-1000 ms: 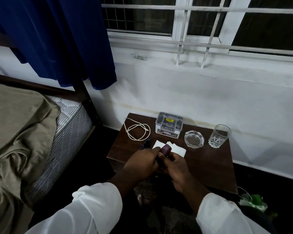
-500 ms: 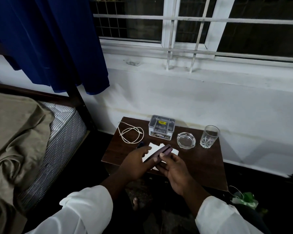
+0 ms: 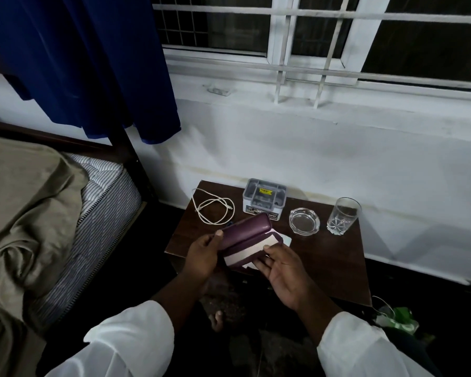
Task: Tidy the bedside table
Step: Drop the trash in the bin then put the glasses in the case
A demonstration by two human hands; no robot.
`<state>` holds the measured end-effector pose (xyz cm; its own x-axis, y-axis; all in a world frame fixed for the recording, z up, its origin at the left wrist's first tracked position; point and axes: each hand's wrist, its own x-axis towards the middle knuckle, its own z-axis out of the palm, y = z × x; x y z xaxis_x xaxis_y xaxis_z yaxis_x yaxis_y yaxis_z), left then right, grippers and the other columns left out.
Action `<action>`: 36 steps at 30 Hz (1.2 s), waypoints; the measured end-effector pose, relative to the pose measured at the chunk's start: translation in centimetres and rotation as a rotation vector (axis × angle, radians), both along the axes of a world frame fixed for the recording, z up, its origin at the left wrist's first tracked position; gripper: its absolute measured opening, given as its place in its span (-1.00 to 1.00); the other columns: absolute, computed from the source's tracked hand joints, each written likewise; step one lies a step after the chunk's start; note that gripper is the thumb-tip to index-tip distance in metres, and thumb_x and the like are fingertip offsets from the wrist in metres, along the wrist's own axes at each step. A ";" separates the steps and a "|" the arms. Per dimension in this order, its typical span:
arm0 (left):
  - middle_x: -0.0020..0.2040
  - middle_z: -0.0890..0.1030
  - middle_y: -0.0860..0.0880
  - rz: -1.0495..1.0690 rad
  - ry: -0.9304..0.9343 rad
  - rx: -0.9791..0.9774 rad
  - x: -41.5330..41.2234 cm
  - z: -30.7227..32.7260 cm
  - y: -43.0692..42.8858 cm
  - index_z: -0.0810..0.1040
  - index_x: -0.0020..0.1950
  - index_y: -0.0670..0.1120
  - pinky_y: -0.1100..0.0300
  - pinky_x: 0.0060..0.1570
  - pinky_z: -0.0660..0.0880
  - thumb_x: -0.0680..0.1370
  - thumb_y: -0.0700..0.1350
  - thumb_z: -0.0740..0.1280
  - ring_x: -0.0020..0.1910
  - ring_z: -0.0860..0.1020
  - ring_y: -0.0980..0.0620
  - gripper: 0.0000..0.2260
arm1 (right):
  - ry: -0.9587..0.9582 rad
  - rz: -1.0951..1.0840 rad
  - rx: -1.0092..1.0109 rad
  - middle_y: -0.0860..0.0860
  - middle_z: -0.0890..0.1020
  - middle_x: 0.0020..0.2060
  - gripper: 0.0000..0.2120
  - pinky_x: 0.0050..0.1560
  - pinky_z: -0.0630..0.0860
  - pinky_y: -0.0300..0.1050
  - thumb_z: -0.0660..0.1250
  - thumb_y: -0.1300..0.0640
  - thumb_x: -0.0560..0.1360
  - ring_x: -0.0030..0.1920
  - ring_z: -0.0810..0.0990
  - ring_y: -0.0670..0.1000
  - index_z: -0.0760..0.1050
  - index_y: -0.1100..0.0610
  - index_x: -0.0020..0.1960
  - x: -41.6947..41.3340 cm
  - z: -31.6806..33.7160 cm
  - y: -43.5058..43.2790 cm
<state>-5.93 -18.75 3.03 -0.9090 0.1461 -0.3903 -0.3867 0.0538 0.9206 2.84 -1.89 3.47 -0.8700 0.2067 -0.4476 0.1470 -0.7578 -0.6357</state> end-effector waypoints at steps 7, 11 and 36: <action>0.10 0.67 -0.37 0.118 -0.047 0.044 -2.7 -2.0 -2.5 0.68 0.02 -0.16 -0.47 0.17 0.51 0.68 -0.01 0.28 0.15 0.62 -0.44 -0.73 | -0.067 0.117 0.032 0.25 0.62 -0.03 -0.85 0.05 0.68 0.04 0.30 0.45 0.49 0.06 0.67 0.20 0.55 0.25 -0.07 -3.4 -1.7 -1.4; 0.00 0.68 -0.34 0.201 -0.028 -0.033 -5.3 -2.8 -5.4 0.65 -0.03 -0.14 -0.29 0.04 0.61 0.67 0.00 0.28 -0.08 0.69 -0.28 -0.74 | -0.128 0.199 0.178 0.24 0.67 -0.01 -0.79 0.00 0.69 -0.04 0.38 0.38 0.49 0.07 0.68 0.20 0.58 0.30 0.13 -5.9 -2.5 -2.0; -0.29 0.52 -0.09 0.223 0.140 -0.358 -7.8 -9.4 -12.4 0.56 -0.11 -0.24 0.09 -0.23 0.44 0.68 0.00 0.24 -0.29 0.48 0.05 -0.66 | 0.146 0.890 1.882 0.11 0.57 0.20 -0.72 0.14 0.50 -0.01 0.29 0.26 0.56 0.17 0.60 0.16 0.57 0.11 0.25 -15.2 -7.3 -3.1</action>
<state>-13.72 -31.15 -6.36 -0.9507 -0.1819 -0.2512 -0.2977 0.3080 0.9036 -12.31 -5.02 -3.84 -0.9689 -0.1741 -0.1760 -0.0881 0.9069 -0.4120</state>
